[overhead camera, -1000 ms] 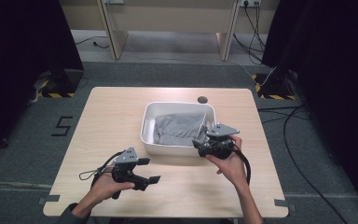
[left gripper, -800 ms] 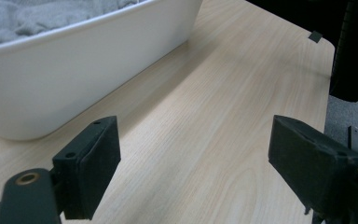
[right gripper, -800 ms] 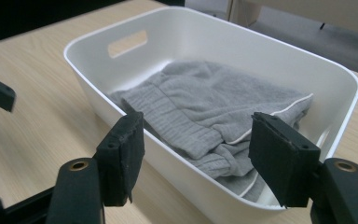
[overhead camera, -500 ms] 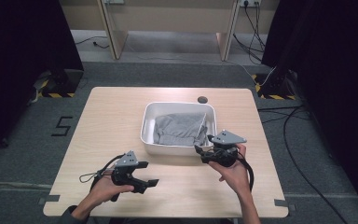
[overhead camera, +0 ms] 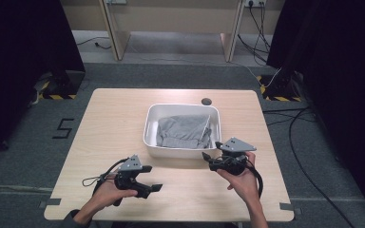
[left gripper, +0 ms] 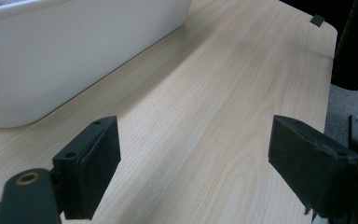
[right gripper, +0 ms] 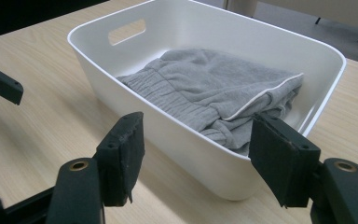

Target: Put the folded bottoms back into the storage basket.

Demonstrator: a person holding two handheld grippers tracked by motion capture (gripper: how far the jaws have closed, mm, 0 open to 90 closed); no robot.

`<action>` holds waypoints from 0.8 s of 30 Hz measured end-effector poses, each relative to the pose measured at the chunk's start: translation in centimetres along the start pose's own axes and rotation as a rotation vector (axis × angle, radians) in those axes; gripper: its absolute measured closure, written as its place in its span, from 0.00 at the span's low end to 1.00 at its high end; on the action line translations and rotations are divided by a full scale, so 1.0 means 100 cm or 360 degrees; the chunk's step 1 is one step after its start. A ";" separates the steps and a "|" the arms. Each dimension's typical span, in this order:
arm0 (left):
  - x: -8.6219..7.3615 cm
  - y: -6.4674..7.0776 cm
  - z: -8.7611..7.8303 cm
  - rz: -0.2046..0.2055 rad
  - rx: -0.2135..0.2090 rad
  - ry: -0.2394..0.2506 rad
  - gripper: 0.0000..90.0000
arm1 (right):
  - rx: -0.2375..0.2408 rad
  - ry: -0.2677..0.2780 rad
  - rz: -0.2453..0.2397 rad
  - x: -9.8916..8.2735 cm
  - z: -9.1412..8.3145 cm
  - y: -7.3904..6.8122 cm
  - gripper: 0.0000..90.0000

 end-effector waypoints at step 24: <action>-0.025 0.002 -0.004 -0.0005 0.0052 0.0013 0.18 | 0.0053 -0.0031 -0.0027 -0.024 -0.019 -0.018 0.41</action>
Point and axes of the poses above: each handheld gripper's, and its own axes: z roughly forward along the jaws, x roughly out of its top, y roughly to its right, the point moved 3 cm from there along z, roughly forward along the jaws, and after that the axes turned 2 degrees about y, right-handed, at the moved point
